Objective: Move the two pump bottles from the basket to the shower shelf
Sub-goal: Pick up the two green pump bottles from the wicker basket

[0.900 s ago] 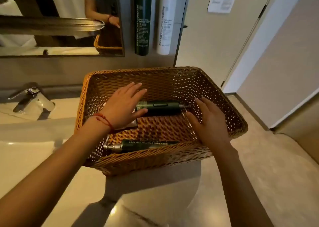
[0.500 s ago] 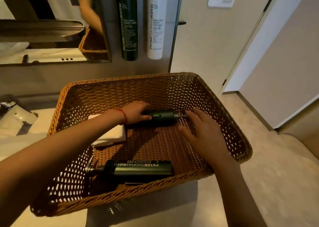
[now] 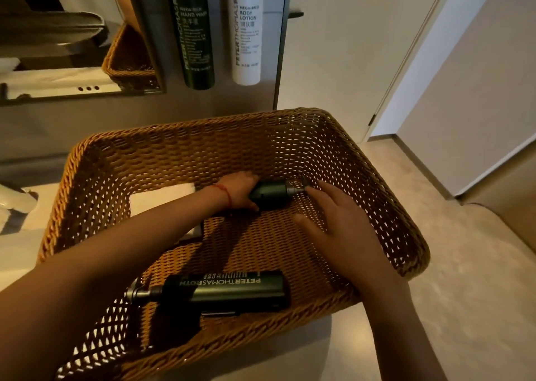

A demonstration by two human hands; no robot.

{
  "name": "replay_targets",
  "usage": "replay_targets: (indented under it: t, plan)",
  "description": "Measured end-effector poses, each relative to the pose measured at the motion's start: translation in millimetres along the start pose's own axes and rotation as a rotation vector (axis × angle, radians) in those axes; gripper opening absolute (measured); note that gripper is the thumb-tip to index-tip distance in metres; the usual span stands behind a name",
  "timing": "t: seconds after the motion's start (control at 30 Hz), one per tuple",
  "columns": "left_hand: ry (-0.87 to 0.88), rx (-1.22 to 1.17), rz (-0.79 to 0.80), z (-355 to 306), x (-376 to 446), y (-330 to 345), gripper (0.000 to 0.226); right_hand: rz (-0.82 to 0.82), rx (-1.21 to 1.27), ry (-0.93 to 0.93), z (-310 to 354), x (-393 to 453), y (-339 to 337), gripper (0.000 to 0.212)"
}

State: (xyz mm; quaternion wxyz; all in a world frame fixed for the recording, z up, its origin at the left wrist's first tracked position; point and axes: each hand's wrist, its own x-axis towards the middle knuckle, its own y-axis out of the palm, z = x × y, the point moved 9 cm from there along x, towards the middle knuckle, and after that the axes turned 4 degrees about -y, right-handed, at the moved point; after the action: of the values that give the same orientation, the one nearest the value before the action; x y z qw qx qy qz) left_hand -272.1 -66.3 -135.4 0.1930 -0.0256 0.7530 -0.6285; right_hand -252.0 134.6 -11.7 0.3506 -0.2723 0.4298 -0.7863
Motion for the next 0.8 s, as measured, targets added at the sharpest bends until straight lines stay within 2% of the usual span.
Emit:
replay_targets:
  t: [0.17,0.33,0.53,0.7,0.8]
  plan:
    - [-0.074,-0.162,0.033,5.7,2.8,3.6,0.064,-0.015,0.021,-0.002,0.1,-1.4,-2.7,0.054]
    - [-0.071,-0.293,0.042,9.3,-3.8,-1.7,0.062,-0.010,0.033,-0.026,2.4,-0.6,-2.2,0.054]
    - [-0.090,-0.581,0.014,9.2,-31.3,-29.9,0.056,0.042,0.141,-0.110,12.4,3.1,1.3,0.053]
    - [-0.149,-0.798,-0.053,23.5,-71.0,-61.6,0.045,0.177,0.314,-0.187,27.0,12.4,4.6,0.041]
    - [-0.216,-0.930,-0.121,40.6,-100.5,-81.4,0.048,0.349,0.448,-0.237,43.2,19.5,9.8,0.033]
